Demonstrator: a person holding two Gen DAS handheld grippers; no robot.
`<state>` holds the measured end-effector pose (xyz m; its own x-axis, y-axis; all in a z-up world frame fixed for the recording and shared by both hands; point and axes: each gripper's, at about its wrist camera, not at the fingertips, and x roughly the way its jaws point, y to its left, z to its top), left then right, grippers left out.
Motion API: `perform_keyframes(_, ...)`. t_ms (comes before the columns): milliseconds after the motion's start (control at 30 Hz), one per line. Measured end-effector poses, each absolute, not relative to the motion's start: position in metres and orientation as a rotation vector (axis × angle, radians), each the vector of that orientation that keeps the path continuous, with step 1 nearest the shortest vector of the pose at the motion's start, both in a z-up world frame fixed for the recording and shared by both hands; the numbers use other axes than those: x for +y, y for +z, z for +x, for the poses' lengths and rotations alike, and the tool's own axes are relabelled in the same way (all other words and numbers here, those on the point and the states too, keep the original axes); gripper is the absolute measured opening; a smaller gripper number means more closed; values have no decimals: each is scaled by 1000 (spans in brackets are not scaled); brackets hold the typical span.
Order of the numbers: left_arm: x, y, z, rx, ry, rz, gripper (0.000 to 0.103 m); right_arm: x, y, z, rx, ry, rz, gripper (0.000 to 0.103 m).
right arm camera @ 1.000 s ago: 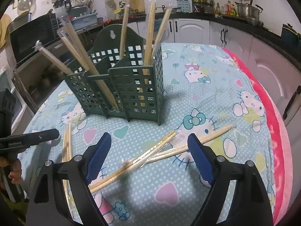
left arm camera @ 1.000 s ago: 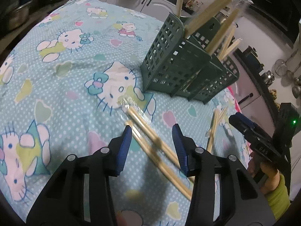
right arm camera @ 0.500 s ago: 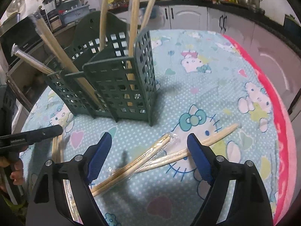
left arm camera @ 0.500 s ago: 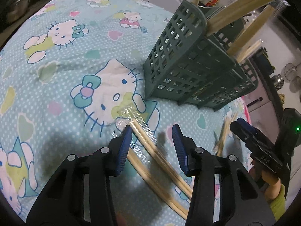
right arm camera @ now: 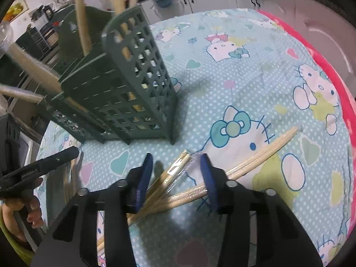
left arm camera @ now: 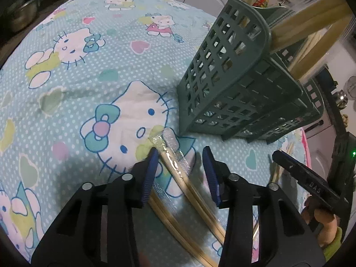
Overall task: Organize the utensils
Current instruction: 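Close the left tool on a wooden chopstick while the right tool grasps another, then lift the left tool's chopstick over the green basket while the right tool carries its chopstick there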
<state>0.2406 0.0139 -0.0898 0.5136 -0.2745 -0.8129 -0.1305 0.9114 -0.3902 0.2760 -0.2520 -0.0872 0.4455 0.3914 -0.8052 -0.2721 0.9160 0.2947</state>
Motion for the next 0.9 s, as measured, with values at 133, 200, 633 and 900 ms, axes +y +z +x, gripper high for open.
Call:
perform_keyframes(133,17,-91,244,1038,-72,-429,23,-258,-88,283,1036,417,186,19)
perform_keyframes(200,20,-92,245,1038,-73,-432,21,-260,-87,283,1032,420,216,15)
perform_keyframes(633,51,-94,234,1019,-126,-524,5,-253,-36,244,878,479,191,12)
perform_keyframes(900,62,-66,206,916,-178,-549,4,-248,-8,223,795,513,162,10)
